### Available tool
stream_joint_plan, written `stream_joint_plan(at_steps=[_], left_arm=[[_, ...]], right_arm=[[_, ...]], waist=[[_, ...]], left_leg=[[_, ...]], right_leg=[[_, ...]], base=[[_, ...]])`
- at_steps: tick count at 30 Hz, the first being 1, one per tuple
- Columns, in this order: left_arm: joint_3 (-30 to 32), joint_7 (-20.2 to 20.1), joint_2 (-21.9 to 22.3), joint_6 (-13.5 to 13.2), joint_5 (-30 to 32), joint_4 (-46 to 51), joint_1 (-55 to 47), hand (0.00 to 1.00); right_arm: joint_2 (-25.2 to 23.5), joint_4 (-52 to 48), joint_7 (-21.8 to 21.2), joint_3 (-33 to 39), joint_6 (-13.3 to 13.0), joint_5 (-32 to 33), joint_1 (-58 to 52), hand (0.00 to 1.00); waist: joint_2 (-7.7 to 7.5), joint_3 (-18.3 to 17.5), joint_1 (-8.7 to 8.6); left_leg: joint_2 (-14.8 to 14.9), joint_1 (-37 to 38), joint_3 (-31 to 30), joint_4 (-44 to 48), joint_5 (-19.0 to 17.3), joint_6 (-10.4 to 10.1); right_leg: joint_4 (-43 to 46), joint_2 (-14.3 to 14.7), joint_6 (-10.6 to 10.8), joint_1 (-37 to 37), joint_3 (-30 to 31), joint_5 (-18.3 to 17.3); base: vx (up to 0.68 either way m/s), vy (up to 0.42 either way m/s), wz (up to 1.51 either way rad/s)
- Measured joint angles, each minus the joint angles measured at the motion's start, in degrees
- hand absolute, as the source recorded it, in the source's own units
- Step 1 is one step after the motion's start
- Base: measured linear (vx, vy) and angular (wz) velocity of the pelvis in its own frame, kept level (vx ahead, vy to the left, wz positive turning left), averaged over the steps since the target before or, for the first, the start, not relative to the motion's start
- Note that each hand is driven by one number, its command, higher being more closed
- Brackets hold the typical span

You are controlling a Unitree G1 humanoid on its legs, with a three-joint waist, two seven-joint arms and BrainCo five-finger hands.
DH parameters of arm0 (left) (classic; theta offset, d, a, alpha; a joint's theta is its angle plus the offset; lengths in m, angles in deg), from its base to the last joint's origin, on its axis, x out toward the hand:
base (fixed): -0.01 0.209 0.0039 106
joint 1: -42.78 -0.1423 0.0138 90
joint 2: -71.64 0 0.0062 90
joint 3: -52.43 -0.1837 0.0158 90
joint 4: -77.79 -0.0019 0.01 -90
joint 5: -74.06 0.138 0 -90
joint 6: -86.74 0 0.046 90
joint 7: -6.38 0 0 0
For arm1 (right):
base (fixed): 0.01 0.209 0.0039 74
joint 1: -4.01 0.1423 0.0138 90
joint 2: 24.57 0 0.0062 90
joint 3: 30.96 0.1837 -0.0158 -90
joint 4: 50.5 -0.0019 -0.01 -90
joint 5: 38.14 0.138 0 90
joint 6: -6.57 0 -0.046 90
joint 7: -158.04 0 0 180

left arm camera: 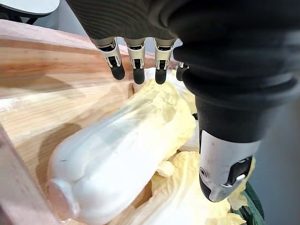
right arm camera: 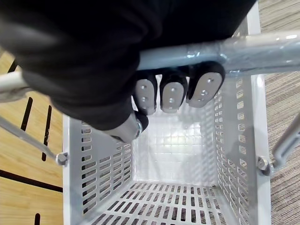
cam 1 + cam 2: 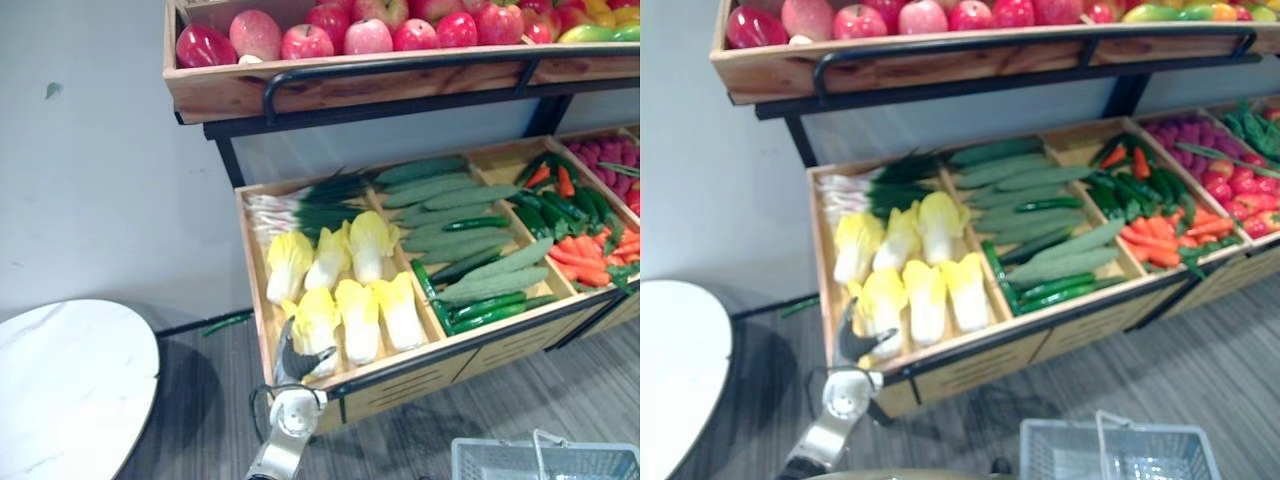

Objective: Pick vegetable in the basket

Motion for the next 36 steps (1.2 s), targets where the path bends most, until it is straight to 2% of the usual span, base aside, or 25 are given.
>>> stream_joint_plan(at_steps=[9, 10, 13, 16, 19, 23, 26, 30, 36], left_arm=[[1.8, -1.3, 0.0, 0.7, -6.8, -5.1, 2.1, 0.0], [4.5, 0.6, 0.0, 1.9, -8.3, -9.6, 7.2, 0.0], [5.4, 0.8, 0.2, 2.2, -8.2, -11.6, 8.3, 0.0], [9.0, 1.1, 0.9, 2.6, -8.8, -18.7, 12.3, 0.0], [9.0, 2.4, 1.3, 3.4, -9.7, -19.6, 13.6, 0.0], [9.5, 3.1, 1.4, 3.2, -10.0, -23.6, 14.9, 0.0], [11.2, 3.4, 1.7, 2.8, -10.4, -27.2, 17.2, 0.0], [11.5, 5.3, 1.7, 2.9, -10.2, -29.8, 18.6, 0.0], [15.3, 10.4, 2.7, 3.1, -7.9, -33.0, 20.9, 0.0]], right_arm=[[0.1, 0.0, -0.1, 0.0, 0.9, 0.0, 0.5, 1.0], [0.3, 0.1, -0.2, -0.1, 1.3, 0.0, 1.7, 1.0], [0.4, 0.1, -0.2, -0.1, 1.3, 0.0, 1.8, 1.0], [1.1, 0.2, -0.5, -0.8, 1.5, -0.1, 2.5, 1.0], [2.1, 0.2, -1.4, -1.3, 1.5, -0.1, 2.6, 1.0], [2.9, 0.2, -1.4, -1.3, 1.5, 0.0, 2.6, 1.0], [3.7, 0.2, -1.5, -1.3, 1.5, -0.1, 3.1, 1.0], [4.0, 0.2, -1.4, -2.5, 1.5, 0.0, 3.5, 1.0], [4.3, 0.2, -1.4, -4.9, 1.1, 0.0, 4.9, 1.0]], waist=[[0.16, -0.1, -0.13], [0.22, -0.1, -1.34], [0.32, -0.1, -1.53], [0.54, 0.1, -1.57], [1.04, 0.5, -1.64], [1.35, 0.8, -1.68], [2.23, 1.3, -1.54], [2.61, 1.5, -1.72], [3.41, 2.5, -1.74]], left_leg=[[-0.1, -0.2, 0.1, 0.0, 0.0, 0.0], [-0.1, -0.7, 0.3, 0.1, 0.0, 0.0], [-0.2, -0.6, 0.4, 0.1, 0.0, 0.0], [-0.2, -0.1, 1.2, 0.1, -0.1, 0.0], [-0.2, 0.1, 1.4, 0.2, -0.1, 0.0], [0.0, 0.2, 1.6, 0.2, -0.3, -0.2], [0.1, 0.8, 2.7, 0.2, -0.4, -0.3], [0.5, 1.0, 3.1, 0.3, -0.8, -1.0], [1.6, 0.9, 5.8, 0.5, -1.6, -2.1]], right_leg=[[-0.1, 0.0, 0.0, -0.3, 0.2, 0.0], [-0.1, 0.0, 0.0, -0.9, 0.4, 0.1], [-0.2, 0.0, -0.2, -0.9, 0.7, 0.2], [-0.2, 0.1, -0.2, -0.9, 1.6, 0.3], [-0.2, 0.1, -0.2, -0.9, 1.8, 0.4], [-0.2, 0.3, -0.2, -0.9, 2.1, 0.4], [-0.3, 0.5, -0.2, -1.0, 3.1, 0.4], [-0.3, 1.0, -0.1, -1.3, 3.6, 0.4], [-0.5, 2.4, -0.2, -3.1, 6.7, 0.3]], base=[[0.0, 0.0, -0.01], [0.0, 0.0, -0.06], [0.0, 0.0, -0.05], [-0.01, -0.006, -0.12], [-0.03, -0.014, -0.05], [-0.02, -0.018, -0.04], [-0.02, -0.012, -0.15], [-0.03, -0.023, -0.12], [-0.02, -0.026, -0.26]])
